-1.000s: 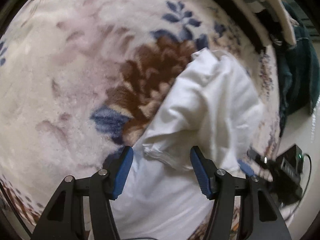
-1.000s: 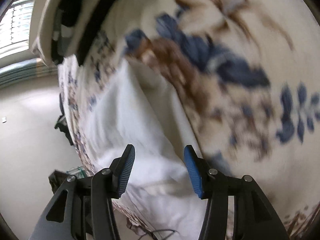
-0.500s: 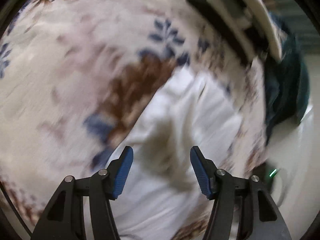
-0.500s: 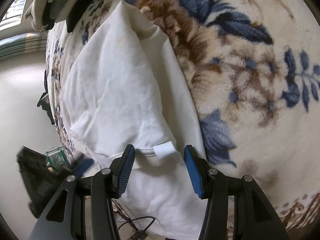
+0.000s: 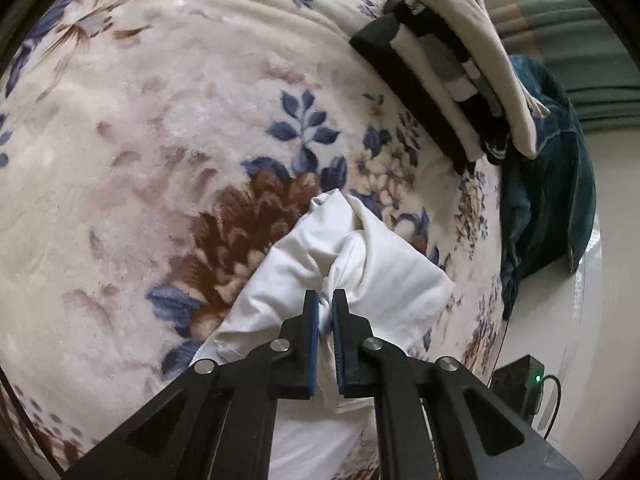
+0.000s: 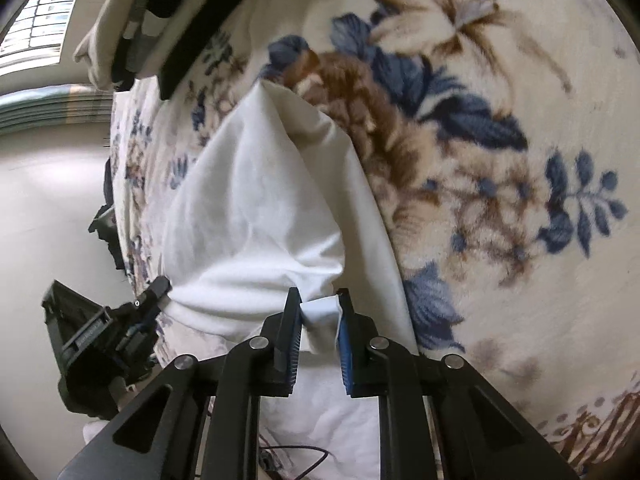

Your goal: Fold small clothes

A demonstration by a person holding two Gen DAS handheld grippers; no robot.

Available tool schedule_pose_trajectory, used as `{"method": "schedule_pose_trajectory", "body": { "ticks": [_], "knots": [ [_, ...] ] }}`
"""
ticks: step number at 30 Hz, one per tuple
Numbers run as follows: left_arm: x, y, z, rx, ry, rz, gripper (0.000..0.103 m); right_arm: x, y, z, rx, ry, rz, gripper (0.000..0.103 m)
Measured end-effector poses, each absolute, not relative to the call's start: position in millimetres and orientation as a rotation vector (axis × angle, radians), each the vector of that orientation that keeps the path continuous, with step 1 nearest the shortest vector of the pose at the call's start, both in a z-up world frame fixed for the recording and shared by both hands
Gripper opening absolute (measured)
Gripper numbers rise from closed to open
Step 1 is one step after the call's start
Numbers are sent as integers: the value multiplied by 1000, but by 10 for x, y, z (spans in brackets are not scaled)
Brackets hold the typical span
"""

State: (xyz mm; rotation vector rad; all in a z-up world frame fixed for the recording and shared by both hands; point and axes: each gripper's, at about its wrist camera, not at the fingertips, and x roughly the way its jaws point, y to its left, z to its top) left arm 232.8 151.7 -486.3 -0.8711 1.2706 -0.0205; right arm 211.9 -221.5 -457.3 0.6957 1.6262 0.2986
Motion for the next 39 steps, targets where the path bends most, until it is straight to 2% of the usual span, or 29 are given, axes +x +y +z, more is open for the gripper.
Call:
{"method": "schedule_pose_trajectory", "body": {
  "ticks": [4, 6, 8, 10, 11, 12, 16, 20, 24, 27, 33, 34, 35, 36, 37, 39],
  "knots": [
    [2421, 1458, -5188, -763, 1433, -2, 10, 2132, -2092, -4633, 559, 1736, 363, 17],
    [2406, 1525, -5195, -839, 1440, -22, 28, 2140, -2068, -4745, 523, 1808, 354, 18],
    [2422, 1593, -5038, -858, 1389, -35, 60, 2191, -2101, -4775, 527, 1832, 341, 21],
    [2508, 1623, -4857, -833, 1331, -35, 61, 2292, -2192, -4682, 555, 1773, 340, 33],
    [2580, 1609, -4791, -807, 1313, -39, 61, 2342, -2243, -4628, 568, 1731, 334, 45],
    [2697, 1563, -4733, -762, 1296, -50, 61, 2405, -2299, -4569, 588, 1680, 329, 47],
    [3130, 1276, -4770, -588, 1292, -130, 61, 2720, -2364, -4439, 648, 1556, 337, 47],
    [3453, 1052, -5208, -446, 1387, -138, 61, 3043, -2111, -4502, 477, 1549, 336, 47],
    [3583, 1105, -5451, -490, 1435, -115, 61, 3222, -2011, -4715, 399, 1558, 287, 47],
    [3488, 1189, -5298, -550, 1434, -109, 61, 3244, -2033, -4685, 415, 1552, 274, 47],
    [2758, 1229, -4606, -502, 1380, -92, 62, 2848, -2116, -4290, 457, 1541, 293, 47],
    [2630, 1236, -4544, -484, 1382, -79, 72, 2720, -2131, -4229, 460, 1548, 292, 47],
    [2488, 1247, -4483, -461, 1385, -55, 88, 2560, -2136, -4155, 455, 1559, 289, 52],
    [2291, 1265, -4413, -431, 1383, -28, 95, 2374, -2140, -4074, 448, 1567, 285, 62],
    [2153, 1269, -4372, -411, 1375, -15, 101, 2185, -2143, -3997, 444, 1572, 281, 66],
    [1847, 1309, -4315, -375, 1362, -19, 101, 1819, -2130, -3881, 441, 1593, 281, 70]
  ]
}}
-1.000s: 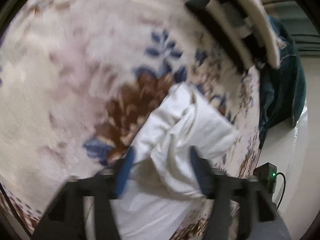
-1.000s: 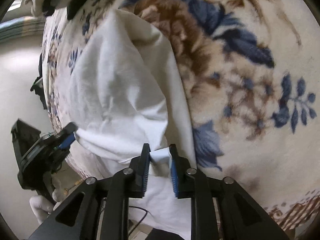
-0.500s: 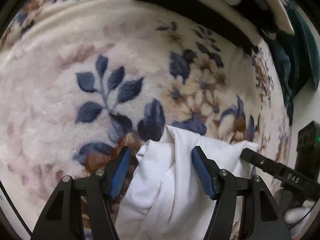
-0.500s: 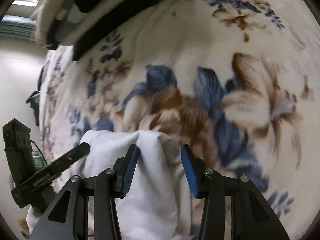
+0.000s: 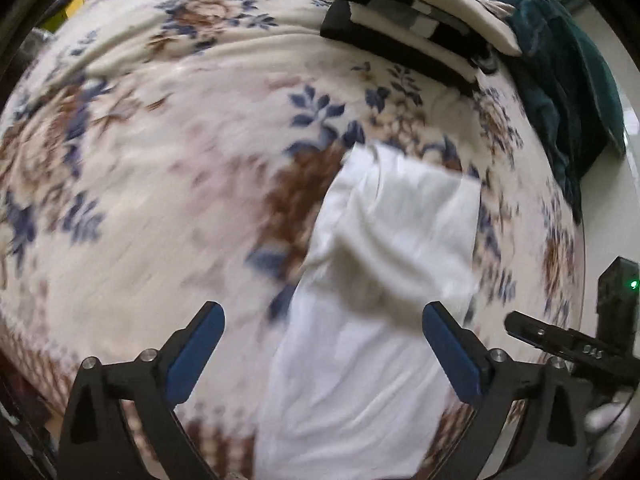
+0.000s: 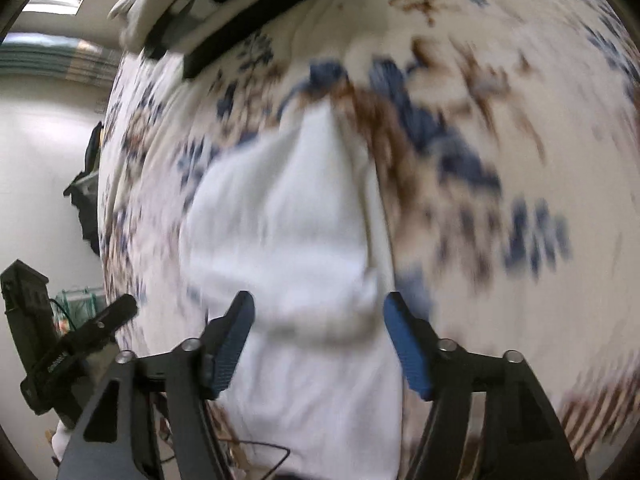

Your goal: Fold small clothes

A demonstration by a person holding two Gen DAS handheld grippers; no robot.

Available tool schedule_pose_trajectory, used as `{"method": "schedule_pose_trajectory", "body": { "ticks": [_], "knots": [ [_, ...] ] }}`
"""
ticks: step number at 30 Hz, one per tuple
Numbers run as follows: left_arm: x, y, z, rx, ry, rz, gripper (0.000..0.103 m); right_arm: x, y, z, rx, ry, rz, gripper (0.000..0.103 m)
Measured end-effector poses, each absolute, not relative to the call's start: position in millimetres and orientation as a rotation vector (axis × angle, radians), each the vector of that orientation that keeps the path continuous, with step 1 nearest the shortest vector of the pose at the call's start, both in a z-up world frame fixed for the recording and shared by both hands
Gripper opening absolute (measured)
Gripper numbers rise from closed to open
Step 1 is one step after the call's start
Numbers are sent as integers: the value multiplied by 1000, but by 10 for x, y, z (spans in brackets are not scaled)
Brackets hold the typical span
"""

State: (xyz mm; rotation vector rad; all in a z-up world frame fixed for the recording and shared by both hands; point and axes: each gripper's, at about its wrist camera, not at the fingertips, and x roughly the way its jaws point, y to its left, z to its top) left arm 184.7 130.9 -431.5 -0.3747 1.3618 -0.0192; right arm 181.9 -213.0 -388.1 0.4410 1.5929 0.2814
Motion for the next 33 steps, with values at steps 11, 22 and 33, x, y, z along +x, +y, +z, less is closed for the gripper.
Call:
{"method": "schedule_pose_trajectory", "body": {
  "ticks": [11, 22, 33],
  "knots": [
    [489, 1420, -5033, -475, 1550, -121, 101, -76, -2253, -4105, 485, 1743, 102, 70],
    [167, 1032, -5555, -562, 1587, -238, 54, -752, -2490, -4976, 762, 1785, 53, 70],
    [122, 1031, -5367, -646, 1521, -244, 6, -893, -2207, -4820, 786, 1738, 154, 9]
  ]
}}
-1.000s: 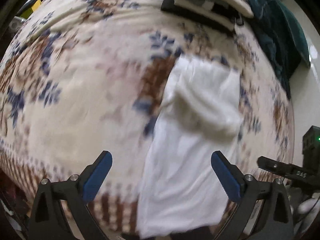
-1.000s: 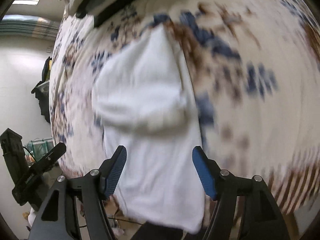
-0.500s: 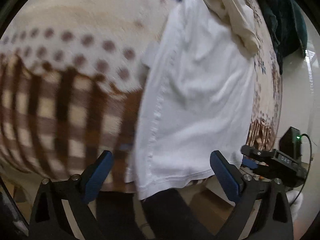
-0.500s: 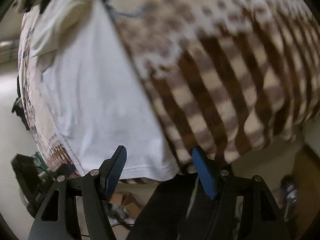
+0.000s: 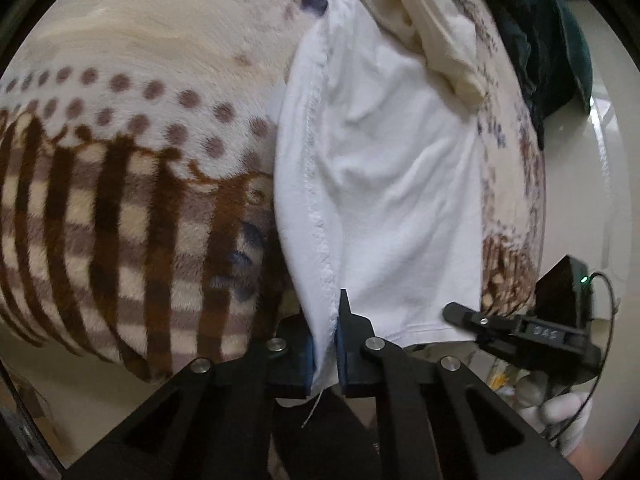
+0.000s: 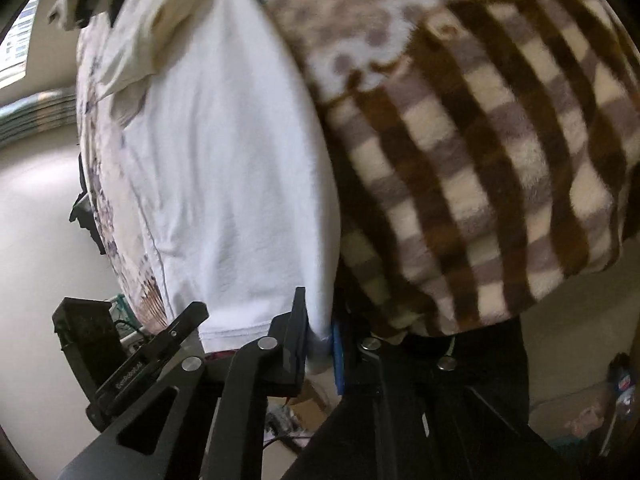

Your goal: Fold small clothes

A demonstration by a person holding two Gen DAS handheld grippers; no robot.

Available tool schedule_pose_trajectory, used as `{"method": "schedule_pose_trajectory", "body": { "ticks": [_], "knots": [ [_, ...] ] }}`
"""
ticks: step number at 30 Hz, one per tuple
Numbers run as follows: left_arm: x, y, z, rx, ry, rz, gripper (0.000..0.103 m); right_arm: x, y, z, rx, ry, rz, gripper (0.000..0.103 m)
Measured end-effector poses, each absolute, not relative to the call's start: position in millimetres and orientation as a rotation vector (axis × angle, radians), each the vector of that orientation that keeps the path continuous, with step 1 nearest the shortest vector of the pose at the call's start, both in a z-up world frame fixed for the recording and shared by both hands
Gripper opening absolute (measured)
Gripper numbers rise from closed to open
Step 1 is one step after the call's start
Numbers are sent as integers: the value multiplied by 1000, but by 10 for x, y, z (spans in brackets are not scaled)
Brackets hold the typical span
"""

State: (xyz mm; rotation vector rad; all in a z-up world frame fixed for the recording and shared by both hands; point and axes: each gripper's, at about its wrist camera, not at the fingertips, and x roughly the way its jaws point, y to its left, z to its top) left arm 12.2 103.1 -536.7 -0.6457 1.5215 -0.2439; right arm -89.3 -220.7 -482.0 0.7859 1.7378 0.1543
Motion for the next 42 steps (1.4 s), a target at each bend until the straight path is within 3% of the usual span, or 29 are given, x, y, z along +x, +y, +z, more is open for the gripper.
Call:
{"method": "schedule_pose_trajectory", "body": {
  "ticks": [8, 18, 23, 30, 31, 33, 34, 35, 37, 38, 42],
  "knots": [
    [300, 1384, -4862, -812, 1408, -246, 3, -773, -2263, -4323, 830, 1627, 185, 7],
    [1395, 1585, -4325, -872, 1227, -297, 3, 145, -2235, -3544, 842, 1443, 259, 7],
    [2116, 1588, -4374, -875, 1190, -276, 3, 891, -2260, -3481, 855, 1383, 250, 7],
    [3422, 1459, -4789, -851, 1248, -247, 5, 2164, -2214, -3815, 877, 1369, 213, 7],
    [3534, 1471, -4864, -859, 1271, -241, 9, 2312, -2204, -3892, 883, 1379, 210, 7],
    [3703, 1515, -4972, -856, 1316, -216, 43, 2604, -2209, -4075, 932, 1419, 223, 10],
    [3717, 1565, -4928, -846, 1295, -215, 71, 2718, -2216, -4152, 959, 1437, 237, 10],
    [3673, 1598, -4850, -837, 1266, -228, 75, 2872, -2213, -4241, 984, 1461, 258, 14],
    [3488, 1626, -4671, -784, 1238, -253, 75, 3001, -2233, -4282, 999, 1465, 283, 35],
    [3349, 1608, -4575, -735, 1229, -271, 75, 3029, -2251, -4262, 992, 1459, 285, 54],
    [2611, 1240, -4375, -385, 1306, -321, 75, 2907, -2326, -4140, 888, 1461, 287, 55]
  ]
}}
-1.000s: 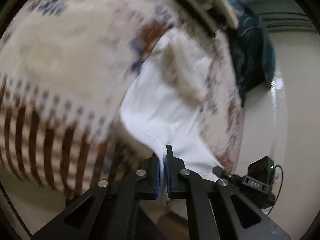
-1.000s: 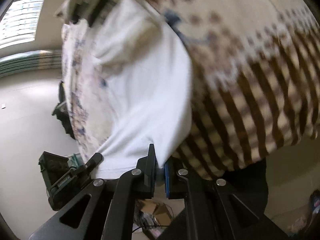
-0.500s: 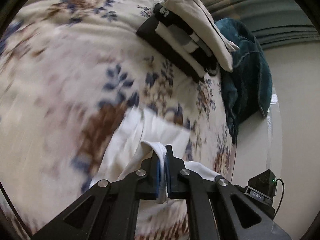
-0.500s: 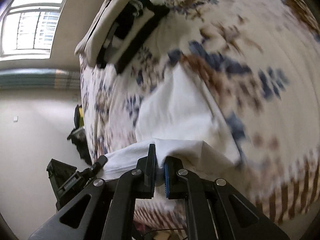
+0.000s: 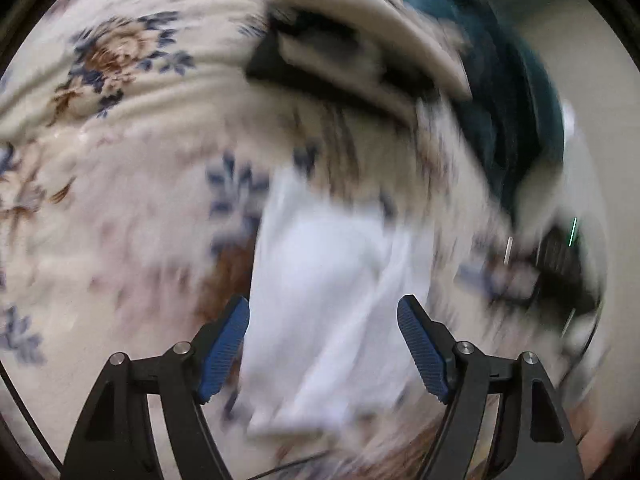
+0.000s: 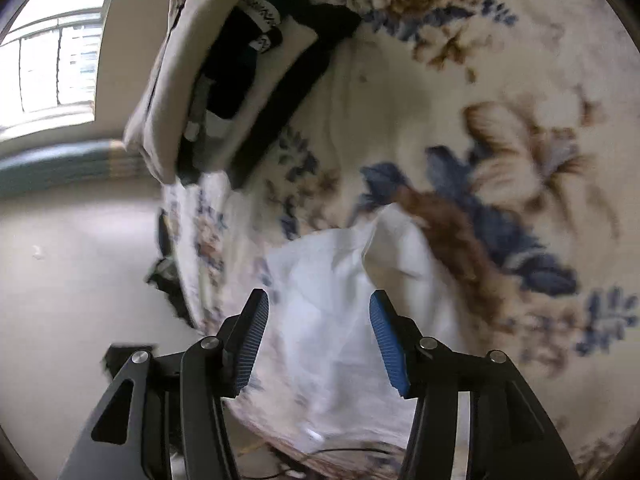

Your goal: Fold small clothes

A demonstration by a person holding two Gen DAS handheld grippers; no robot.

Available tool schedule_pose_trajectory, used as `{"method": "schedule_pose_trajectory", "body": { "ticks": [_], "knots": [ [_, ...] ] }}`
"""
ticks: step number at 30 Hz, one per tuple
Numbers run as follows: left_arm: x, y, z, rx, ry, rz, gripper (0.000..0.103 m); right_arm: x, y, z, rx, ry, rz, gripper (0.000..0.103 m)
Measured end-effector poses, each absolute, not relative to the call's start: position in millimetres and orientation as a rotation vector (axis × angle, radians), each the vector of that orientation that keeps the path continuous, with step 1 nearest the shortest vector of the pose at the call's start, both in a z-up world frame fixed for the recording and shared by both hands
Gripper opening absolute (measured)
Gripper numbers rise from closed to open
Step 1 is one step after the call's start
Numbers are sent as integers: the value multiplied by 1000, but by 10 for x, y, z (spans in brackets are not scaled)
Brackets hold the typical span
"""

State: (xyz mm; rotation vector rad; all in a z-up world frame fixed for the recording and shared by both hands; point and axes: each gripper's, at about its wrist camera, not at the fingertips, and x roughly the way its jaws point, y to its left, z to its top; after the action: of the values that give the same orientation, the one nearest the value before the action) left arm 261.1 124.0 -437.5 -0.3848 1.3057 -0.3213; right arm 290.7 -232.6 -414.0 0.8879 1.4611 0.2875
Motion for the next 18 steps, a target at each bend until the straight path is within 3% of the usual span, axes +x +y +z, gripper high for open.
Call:
{"method": "schedule_pose_trajectory", "body": {
  "ticks": [6, 11, 14, 18],
  "knots": [
    [1851, 443, -4731, 111, 1458, -393, 75, 2261, -2488, -4222, 751, 1556, 224, 55],
    [1967, 126, -4912, 384, 1368, -342, 75, 1826, -2643, -4485, 740, 1643, 137, 55],
    [2306, 182, -4863, 360, 1322, -273, 75, 1684, -2708, -4627, 749, 1662, 96, 55],
    [2868, 677, -4636, 2, 1290, -169, 75, 1672, -2740, -4677, 758, 1651, 82, 55]
  ]
}}
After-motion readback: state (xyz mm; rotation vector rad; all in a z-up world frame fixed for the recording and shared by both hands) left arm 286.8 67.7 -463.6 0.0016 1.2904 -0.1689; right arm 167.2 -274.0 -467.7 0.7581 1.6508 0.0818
